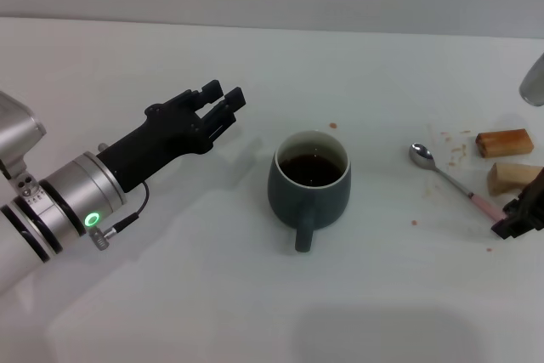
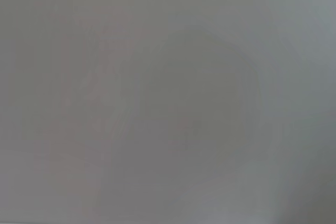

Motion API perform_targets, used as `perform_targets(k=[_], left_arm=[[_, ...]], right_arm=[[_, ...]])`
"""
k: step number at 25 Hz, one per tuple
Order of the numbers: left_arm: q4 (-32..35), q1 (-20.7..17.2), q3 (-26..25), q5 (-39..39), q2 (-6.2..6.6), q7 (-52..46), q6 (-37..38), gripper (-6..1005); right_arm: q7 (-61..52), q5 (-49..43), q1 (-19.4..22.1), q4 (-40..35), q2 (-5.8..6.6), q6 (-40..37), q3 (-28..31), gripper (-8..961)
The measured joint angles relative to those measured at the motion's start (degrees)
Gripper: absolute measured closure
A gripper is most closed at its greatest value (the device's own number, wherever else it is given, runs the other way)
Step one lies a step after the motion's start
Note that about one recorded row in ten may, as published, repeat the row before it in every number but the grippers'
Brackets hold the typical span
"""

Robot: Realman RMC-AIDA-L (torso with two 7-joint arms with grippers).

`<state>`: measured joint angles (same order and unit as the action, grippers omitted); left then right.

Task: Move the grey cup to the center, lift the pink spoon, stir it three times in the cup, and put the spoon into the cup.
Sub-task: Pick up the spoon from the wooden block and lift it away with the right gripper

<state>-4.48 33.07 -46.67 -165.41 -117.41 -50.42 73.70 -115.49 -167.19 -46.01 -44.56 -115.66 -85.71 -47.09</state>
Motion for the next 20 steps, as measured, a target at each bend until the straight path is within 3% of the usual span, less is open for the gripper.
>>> perform_targets(k=[20], left_arm=[[0.00,-0.02,0.00,0.01,0.00,-0.04,0.04,570]], right_arm=[[-1.54,0.00,-0.39,0.00,-0.10,1.33,-3.29,604]])
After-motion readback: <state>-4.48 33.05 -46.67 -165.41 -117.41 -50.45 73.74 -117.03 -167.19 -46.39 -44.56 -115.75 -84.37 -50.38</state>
